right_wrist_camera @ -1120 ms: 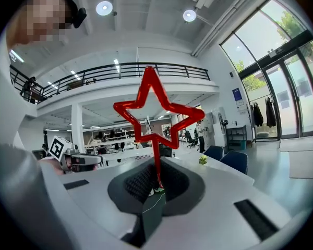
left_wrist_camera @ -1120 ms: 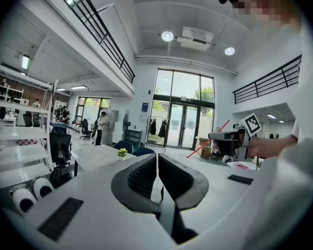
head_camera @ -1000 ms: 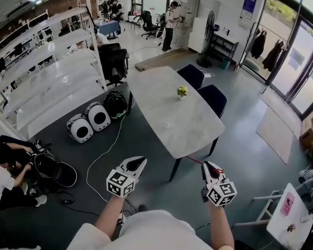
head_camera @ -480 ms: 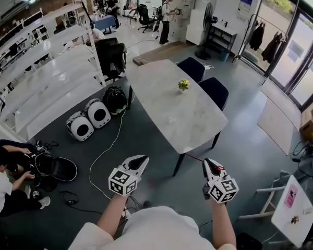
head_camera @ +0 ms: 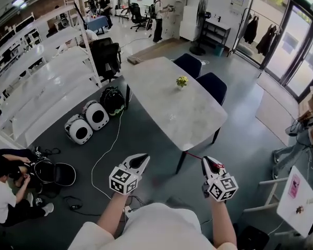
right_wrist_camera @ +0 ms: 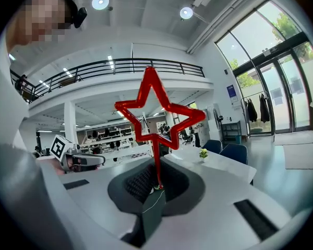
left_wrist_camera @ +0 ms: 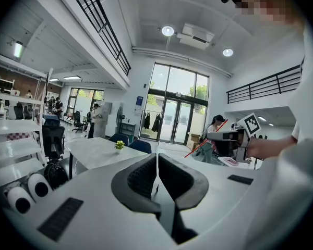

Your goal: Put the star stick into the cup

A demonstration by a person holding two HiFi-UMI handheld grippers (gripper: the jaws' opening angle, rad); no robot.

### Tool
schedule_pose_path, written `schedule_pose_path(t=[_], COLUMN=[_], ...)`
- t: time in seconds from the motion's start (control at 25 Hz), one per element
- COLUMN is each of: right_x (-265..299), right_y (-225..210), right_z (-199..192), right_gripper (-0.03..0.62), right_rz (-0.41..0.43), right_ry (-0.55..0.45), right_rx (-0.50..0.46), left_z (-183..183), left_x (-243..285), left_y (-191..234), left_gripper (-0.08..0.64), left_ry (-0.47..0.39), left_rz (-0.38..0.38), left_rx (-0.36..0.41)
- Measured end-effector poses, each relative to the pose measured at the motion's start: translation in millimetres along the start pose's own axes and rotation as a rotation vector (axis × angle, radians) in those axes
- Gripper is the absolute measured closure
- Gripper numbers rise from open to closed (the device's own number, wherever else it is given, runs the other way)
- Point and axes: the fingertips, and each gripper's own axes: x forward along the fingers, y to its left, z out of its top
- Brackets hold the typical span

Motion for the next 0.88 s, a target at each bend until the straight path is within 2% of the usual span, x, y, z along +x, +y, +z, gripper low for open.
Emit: schedule_pose_path(t=[0.28, 0.48, 0.88], right_x=[19.1, 52.6, 131.1], right_y=[-8.7, -26.9, -89.0], right_z=[-0.8, -0.2, 19.2], right_gripper=[0.575, 0.574, 0.575], right_rz=[-0.017, -0.007, 0.065], right_ry=[0.008, 0.019, 0.064], right_rx=[0.002, 0.014, 0.023], left_z=[-0.9, 0.0, 27.9], left_x=[14.2, 37.2, 121.7], left_y=[19.8, 42.9, 86.6], left_gripper=[0.532, 0.532, 0.532], left_ry=[0.001, 0.011, 0.019], left_rz=[-0.009, 0.003, 0.054], left_rx=[-0.011, -0.026, -0.058])
